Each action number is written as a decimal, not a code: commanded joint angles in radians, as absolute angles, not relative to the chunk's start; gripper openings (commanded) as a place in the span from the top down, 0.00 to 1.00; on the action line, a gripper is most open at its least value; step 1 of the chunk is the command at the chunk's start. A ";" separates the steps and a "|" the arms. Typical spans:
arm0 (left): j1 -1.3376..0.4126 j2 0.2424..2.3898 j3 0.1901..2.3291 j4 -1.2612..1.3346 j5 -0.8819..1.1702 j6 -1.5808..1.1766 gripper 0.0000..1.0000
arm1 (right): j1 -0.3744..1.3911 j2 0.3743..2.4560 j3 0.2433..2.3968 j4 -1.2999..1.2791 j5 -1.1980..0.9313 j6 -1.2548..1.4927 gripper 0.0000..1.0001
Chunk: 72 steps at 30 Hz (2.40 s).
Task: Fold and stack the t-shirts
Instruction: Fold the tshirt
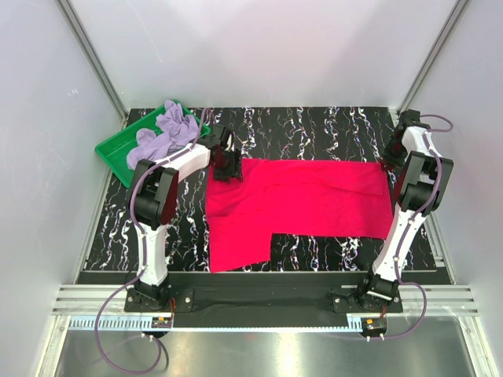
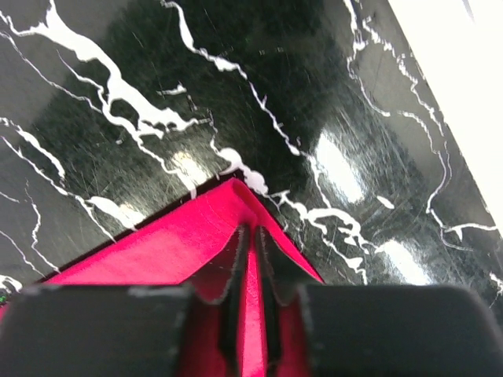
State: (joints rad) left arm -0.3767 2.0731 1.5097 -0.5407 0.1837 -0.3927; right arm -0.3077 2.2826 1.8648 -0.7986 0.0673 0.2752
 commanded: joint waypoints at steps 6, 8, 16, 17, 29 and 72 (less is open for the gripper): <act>-0.370 2.098 1.512 -0.552 0.169 -0.390 0.41 | -0.304 2.316 1.963 -0.822 0.124 0.267 1.00; -0.370 2.100 1.511 -0.563 0.150 -0.393 0.41 | -0.304 2.310 1.980 -0.833 0.149 0.273 1.00; -0.365 2.129 1.517 -0.610 0.100 -0.400 0.41 | -0.304 2.298 2.080 -0.864 0.193 0.281 1.00; -0.364 2.131 1.519 -0.614 0.100 -0.400 0.41 | -0.304 2.307 2.086 -0.864 0.195 0.279 1.00; -0.362 2.108 1.525 -0.600 0.121 -0.380 0.41 | -0.304 2.470 2.276 -0.922 0.147 0.290 0.67; -0.362 2.075 1.539 -0.594 0.160 -0.380 0.41 | -0.351 2.134 1.677 -0.992 0.018 1.212 0.47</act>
State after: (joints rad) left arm -0.3733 2.0834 1.5249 -0.5613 0.1654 -0.4000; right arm -0.3477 2.1391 1.6958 -0.9737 0.0067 1.1496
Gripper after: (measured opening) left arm 0.588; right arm 0.535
